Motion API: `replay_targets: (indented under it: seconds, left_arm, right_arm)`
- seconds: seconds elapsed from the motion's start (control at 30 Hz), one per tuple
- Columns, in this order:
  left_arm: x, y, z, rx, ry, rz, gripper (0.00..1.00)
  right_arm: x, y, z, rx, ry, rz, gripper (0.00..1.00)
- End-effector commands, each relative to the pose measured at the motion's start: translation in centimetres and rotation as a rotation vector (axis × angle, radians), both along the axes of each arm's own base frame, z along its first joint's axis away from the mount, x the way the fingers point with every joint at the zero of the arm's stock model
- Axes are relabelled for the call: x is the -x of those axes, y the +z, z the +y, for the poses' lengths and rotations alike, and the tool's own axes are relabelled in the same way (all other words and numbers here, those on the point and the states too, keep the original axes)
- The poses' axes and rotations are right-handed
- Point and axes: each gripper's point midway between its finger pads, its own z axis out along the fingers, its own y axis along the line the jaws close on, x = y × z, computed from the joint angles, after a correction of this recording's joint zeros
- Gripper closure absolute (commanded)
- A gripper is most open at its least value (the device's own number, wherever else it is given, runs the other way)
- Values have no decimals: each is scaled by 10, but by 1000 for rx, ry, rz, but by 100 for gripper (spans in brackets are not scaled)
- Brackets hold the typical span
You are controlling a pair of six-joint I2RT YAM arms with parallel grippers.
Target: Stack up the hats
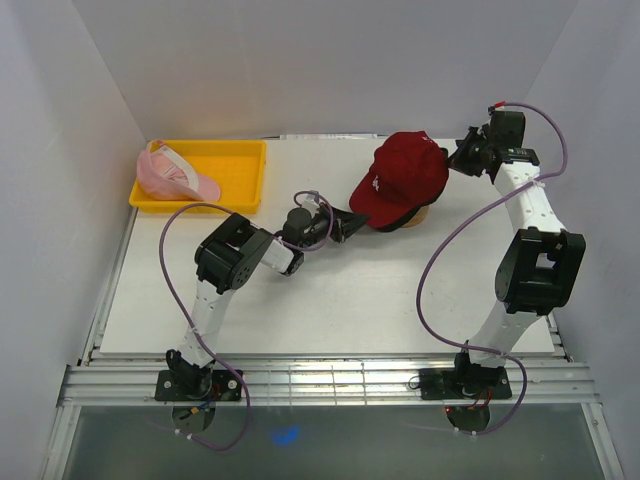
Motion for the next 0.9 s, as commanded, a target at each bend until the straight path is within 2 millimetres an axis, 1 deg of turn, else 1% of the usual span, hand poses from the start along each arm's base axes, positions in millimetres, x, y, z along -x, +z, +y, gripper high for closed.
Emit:
replay_targets:
  seconds: [0.0,0.13,0.17,0.23,0.27,0.37,0.4,0.47,0.5,0.53,0.7,0.8,0.87]
  left_arm:
    - [7,-93,17,-198,48,290,100]
    - [4,-92,15,-202,43,282,100]
    - [5,-97,15,-215,42,295,97]
    - [3,-97,14,-228,41,295,96]
    - [4,-102,15,-248,40,316,95]
    - [4,-107,15,-272,43,333,82]
    - [6,-109,17,-275,44,339,73]
    - [7,-109,19,-279,51,340,68]
    - [7,-108,20,-281,54,338,63]
    - [9,-108,22,-289,54,339,61]
    - [10,-107,23,-296,52,328,61]
    - [10,-105,22,-297,45,326,67]
    - [10,-102,23,-298,50,318,70]
  right_arm:
    - [26,-47,-17,42,-29,174,89]
    - [26,-44,-16,41,-26,166,89]
    - [26,-43,-16,43,-24,163,89]
    - [25,-42,-16,41,-21,160,89]
    - [25,-42,-16,39,-23,160,89]
    - [26,-42,-14,35,-15,159,89]
    - [26,-42,-14,33,-15,160,89]
    - [26,-40,-13,32,-11,151,89]
    - [25,-38,-13,31,-10,147,89]
    - [24,-37,-13,29,-8,143,89]
    - [22,-31,-12,25,-2,129,88]
    - [21,-28,-12,26,-2,126,87]
    - [20,-27,-12,28,-5,120,84]
